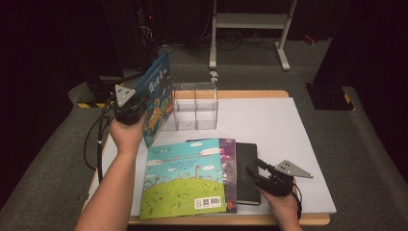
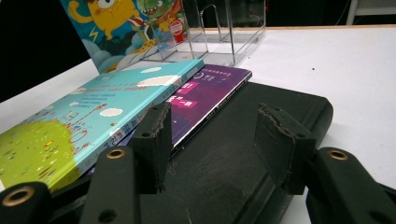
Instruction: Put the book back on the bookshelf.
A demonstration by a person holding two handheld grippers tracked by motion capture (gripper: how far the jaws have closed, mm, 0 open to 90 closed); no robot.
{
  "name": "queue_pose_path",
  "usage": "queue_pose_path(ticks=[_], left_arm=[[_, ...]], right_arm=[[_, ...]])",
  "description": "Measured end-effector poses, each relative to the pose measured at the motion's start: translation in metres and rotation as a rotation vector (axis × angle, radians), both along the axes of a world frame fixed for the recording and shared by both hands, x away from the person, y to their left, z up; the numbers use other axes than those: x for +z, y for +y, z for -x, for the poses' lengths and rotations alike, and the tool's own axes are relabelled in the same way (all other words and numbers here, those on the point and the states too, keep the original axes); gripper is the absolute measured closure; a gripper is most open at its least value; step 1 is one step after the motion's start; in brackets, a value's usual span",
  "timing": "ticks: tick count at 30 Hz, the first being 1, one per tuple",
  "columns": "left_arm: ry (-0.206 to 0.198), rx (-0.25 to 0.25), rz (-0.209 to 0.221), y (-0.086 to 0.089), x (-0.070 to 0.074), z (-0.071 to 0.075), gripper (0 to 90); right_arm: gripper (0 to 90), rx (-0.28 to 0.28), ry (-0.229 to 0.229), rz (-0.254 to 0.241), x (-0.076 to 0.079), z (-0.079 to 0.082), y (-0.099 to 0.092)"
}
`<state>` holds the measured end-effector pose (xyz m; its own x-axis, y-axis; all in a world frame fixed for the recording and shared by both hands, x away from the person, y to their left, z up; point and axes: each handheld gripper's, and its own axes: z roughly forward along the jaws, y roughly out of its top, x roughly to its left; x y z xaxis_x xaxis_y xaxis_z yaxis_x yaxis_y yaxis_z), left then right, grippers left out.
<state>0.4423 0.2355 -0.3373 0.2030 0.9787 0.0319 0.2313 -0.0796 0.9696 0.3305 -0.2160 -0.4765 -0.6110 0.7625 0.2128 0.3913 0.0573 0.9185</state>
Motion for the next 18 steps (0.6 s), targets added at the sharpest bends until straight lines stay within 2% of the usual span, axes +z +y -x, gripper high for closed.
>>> queue_pose_path(ticks=[11, 15, 18], left_arm=[[-0.013, 0.006, 0.028, -0.009, -0.002, -0.006, 80.5], [-0.015, -0.003, 0.032, -0.008, -0.003, -0.004, 80.3], [-0.015, -0.004, 0.052, -0.006, -0.004, -0.004, 78.9]], right_arm=[[45.9, 0.001, -0.002, -0.007, 0.001, 0.001, -0.001], [45.0, 0.034, -0.004, 0.01, 0.003, 0.001, 0.004], [43.9, 0.058, -0.011, 0.024, 0.004, 0.003, 0.01]])
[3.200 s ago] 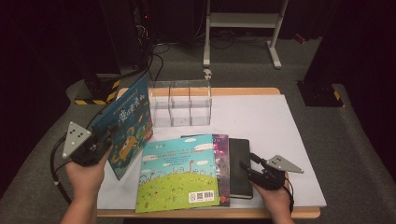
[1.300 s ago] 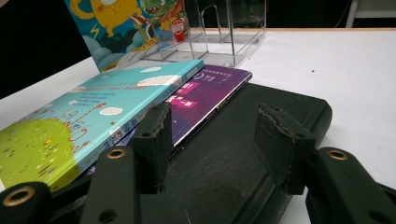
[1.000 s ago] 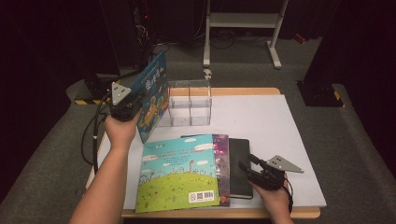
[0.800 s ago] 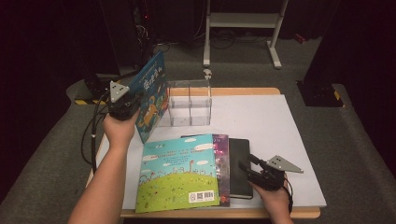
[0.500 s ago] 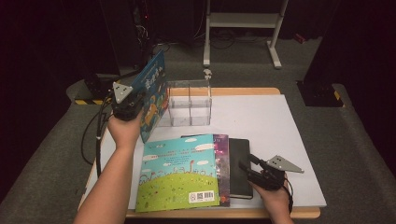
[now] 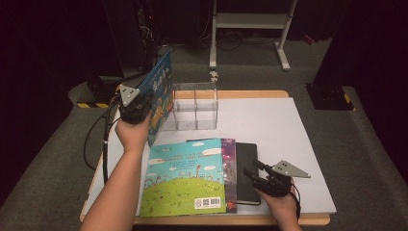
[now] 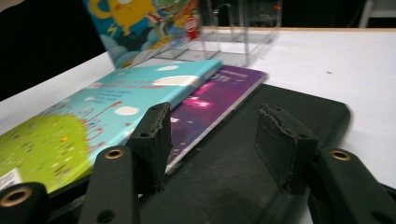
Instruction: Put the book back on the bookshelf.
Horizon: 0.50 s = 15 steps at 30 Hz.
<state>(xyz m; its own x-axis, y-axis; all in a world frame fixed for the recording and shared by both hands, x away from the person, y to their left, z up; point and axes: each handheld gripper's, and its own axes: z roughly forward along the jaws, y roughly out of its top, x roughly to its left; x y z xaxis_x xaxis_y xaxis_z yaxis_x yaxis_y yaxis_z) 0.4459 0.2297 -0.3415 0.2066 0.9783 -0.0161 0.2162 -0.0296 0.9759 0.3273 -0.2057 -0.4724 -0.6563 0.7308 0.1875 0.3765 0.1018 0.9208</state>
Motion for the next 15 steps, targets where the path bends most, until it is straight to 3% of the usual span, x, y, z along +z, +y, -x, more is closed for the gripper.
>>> queue_pose_path(ticks=[4, 9, 10, 12, 13, 15], left_arm=[[-0.011, 0.011, 0.028, 0.006, -0.003, 0.001, 77.3], [-0.015, 0.019, 0.015, 0.01, -0.004, 0.002, 76.3], [-0.015, 0.017, 0.018, 0.011, -0.004, 0.002, 76.5], [-0.015, 0.016, 0.015, 0.011, -0.004, 0.002, 76.6], [-0.016, 0.016, 0.007, 0.011, -0.004, 0.002, 76.7], [-0.017, 0.014, 0.005, 0.011, -0.004, 0.002, 76.8]], right_arm=[[42.8, 0.045, -0.011, 0.042, 0.0, 0.005, 0.013], [40.4, 0.106, 0.014, 0.061, 0.001, 0.01, 0.032], [40.4, 0.127, 0.019, 0.103, 0.001, 0.014, 0.042], [40.4, 0.134, 0.015, 0.121, 0.002, 0.016, 0.046], [39.9, 0.163, 0.048, 0.112, 0.003, 0.018, 0.051], [39.9, 0.17, 0.059, 0.121, 0.003, 0.02, 0.054]])
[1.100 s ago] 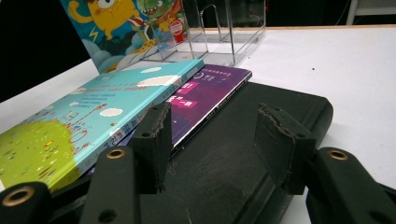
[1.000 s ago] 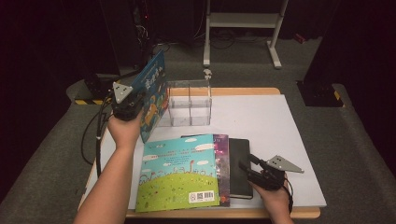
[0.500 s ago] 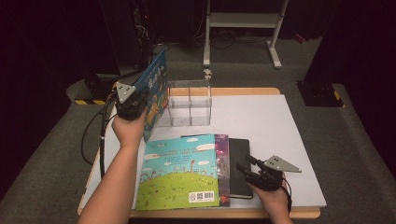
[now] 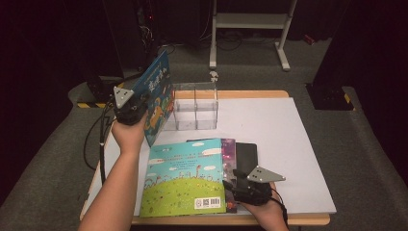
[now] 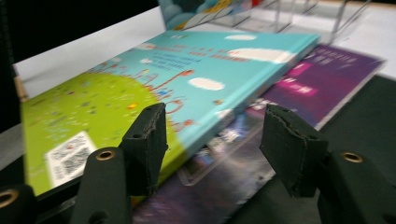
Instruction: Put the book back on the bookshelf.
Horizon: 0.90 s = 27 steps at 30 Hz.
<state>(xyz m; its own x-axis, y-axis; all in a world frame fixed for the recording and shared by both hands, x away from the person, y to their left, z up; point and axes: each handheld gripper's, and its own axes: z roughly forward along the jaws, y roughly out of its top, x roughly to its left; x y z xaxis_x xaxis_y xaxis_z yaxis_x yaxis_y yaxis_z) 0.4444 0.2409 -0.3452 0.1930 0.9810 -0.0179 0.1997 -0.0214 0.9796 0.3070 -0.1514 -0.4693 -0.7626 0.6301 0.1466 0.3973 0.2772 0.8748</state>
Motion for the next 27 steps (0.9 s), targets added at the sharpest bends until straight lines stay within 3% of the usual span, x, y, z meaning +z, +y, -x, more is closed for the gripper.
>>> queue_pose_path(ticks=[1, 2, 3, 6, 7, 16, 23, 27], left_arm=[[0.0, -0.001, 0.0, 0.0, 0.0, 0.0, 76.9], [0.0, -0.001, 0.001, 0.0, 0.0, 0.0, 76.9], [-0.002, -0.001, 0.003, 0.0, 0.0, 0.0, 76.9], [-0.005, -0.001, 0.013, 0.001, -0.001, 0.0, 77.0], [-0.006, 0.0, 0.014, 0.001, -0.001, 0.0, 77.0], [0.003, 0.002, 0.011, 0.003, 0.001, 0.0, 77.6], [0.005, 0.0, 0.004, 0.001, 0.002, 0.0, 79.4], [0.002, 0.02, -0.012, 0.001, 0.002, 0.0, 81.2]], right_arm=[[41.3, 0.007, -0.005, 0.061, -0.001, 0.003, 0.007], [41.3, 0.007, -0.005, 0.061, -0.001, 0.003, 0.007], [45.6, 0.01, 0.006, 0.096, -0.003, 0.005, 0.008], [46.0, 0.035, 0.028, 0.105, 0.0, 0.004, 0.005], [46.3, 0.035, 0.01, 0.115, 0.0, 0.006, 0.005], [46.8, 0.041, 0.006, 0.134, 0.002, 0.005, 0.003], [47.3, -0.023, -0.031, 0.152, 0.005, 0.002, -0.009], [47.9, -0.032, -0.036, 0.137, 0.004, 0.002, -0.011]])
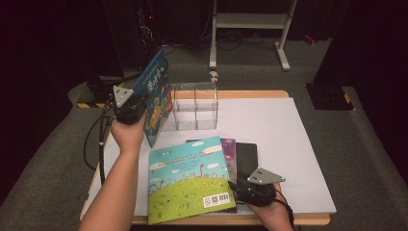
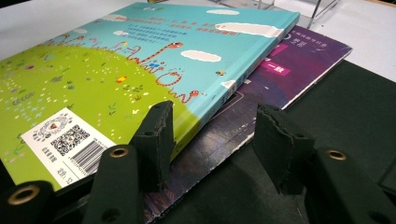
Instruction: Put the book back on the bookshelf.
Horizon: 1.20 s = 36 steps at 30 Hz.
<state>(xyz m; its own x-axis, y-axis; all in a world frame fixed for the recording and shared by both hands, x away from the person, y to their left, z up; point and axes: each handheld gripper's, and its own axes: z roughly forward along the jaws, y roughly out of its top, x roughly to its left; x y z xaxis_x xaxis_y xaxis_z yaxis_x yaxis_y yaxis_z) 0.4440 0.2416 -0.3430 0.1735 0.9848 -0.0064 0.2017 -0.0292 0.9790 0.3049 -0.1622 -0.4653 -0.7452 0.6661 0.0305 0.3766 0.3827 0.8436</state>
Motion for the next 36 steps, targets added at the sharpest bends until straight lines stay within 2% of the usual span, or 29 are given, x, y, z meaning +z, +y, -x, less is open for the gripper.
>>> queue_pose_path(ticks=[2, 4, 6, 13, 18, 24, 33, 34, 35, 36], left_arm=[[-0.006, 0.048, 0.021, 0.0, -0.001, 0.003, 81.7], [-0.01, 0.047, 0.02, 0.0, -0.002, 0.003, 81.9], [-0.013, 0.055, -0.004, -0.005, -0.002, 0.003, 81.8], [-0.014, 0.084, -0.002, -0.008, -0.002, 0.006, 82.2], [-0.019, 0.103, -0.002, -0.011, -0.001, 0.0, 82.1], [-0.024, 0.11, -0.003, -0.013, -0.002, -0.006, 82.0], [-0.028, 0.107, 0.003, -0.012, -0.004, -0.006, 79.7], [-0.024, 0.093, 0.017, -0.011, -0.005, -0.007, 77.6], [-0.013, 0.076, 0.033, -0.01, -0.006, -0.007, 70.9], [-0.012, 0.07, 0.032, -0.009, -0.008, -0.006, 68.4]], right_arm=[[48.0, 0.002, 0.007, -0.012, -0.001, -0.001, -0.001], [48.1, 0.002, 0.009, -0.017, -0.001, -0.001, -0.001], [48.3, 0.003, 0.009, -0.019, -0.001, -0.001, -0.001], [48.8, 0.003, 0.006, -0.021, -0.001, 0.0, -0.001], [48.8, 0.006, 0.007, -0.026, -0.002, -0.001, -0.001], [49.4, 0.007, 0.009, -0.03, -0.002, -0.001, -0.001], [49.2, 0.012, 0.005, -0.032, -0.002, -0.001, -0.001], [49.1, 0.012, 0.005, -0.034, -0.003, -0.001, -0.001], [48.8, 0.011, 0.005, -0.038, -0.003, -0.001, -0.002], [48.6, 0.011, 0.007, -0.041, -0.003, -0.002, -0.002]])
